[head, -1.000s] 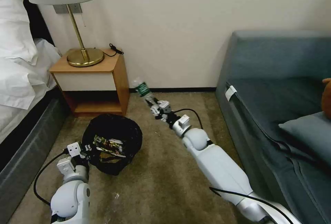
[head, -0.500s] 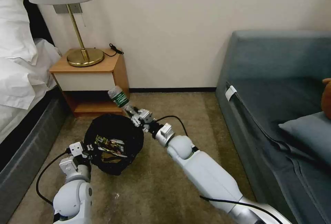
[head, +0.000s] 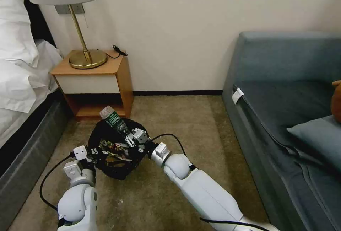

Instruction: Pick up the trash bin, then pick up the garbage on the floor and place it into the trash bin.

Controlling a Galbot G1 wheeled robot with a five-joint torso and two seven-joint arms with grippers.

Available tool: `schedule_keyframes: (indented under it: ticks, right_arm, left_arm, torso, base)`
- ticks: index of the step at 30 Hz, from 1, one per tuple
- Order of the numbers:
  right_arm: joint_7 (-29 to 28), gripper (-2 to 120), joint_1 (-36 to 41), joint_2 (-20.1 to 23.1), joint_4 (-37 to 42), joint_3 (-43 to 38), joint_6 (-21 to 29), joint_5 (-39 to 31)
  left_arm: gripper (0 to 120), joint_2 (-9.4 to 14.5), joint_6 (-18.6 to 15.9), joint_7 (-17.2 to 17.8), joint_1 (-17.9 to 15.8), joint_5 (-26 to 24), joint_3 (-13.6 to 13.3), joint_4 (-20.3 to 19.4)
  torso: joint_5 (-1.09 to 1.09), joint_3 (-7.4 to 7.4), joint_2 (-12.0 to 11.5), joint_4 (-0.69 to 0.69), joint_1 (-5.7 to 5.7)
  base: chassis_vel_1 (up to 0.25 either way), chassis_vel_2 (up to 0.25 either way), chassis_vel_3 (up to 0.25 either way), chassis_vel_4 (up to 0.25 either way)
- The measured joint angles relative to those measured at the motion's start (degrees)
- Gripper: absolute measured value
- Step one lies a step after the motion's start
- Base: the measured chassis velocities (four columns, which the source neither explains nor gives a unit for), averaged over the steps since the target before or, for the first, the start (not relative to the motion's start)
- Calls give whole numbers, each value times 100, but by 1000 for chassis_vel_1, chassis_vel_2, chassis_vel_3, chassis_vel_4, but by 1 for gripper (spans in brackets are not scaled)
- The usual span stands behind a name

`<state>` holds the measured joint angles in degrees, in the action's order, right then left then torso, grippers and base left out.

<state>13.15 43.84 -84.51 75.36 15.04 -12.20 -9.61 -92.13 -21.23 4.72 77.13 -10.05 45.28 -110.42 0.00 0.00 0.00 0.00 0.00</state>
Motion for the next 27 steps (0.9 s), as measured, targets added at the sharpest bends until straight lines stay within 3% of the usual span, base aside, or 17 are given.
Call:
schedule_keyframes:
  ticks: [17, 27]
  right_arm:
    - [157, 22, 216, -47, -95, -105, -60, 207]
    - [202, 60, 211, -29, -87, -102, -60, 248]
  left_arm:
    - [4, -3, 9, 14, -49, 90, -87, 11]
    - [4, -1, 7, 22, -79, 90, -89, 22]
  torso:
    - [0, 0, 0, 0, 0]
    - [0, 0, 0, 0, 0]
  base:
    - [0, 0, 0, 0]
    - [0, 0, 0, 0]
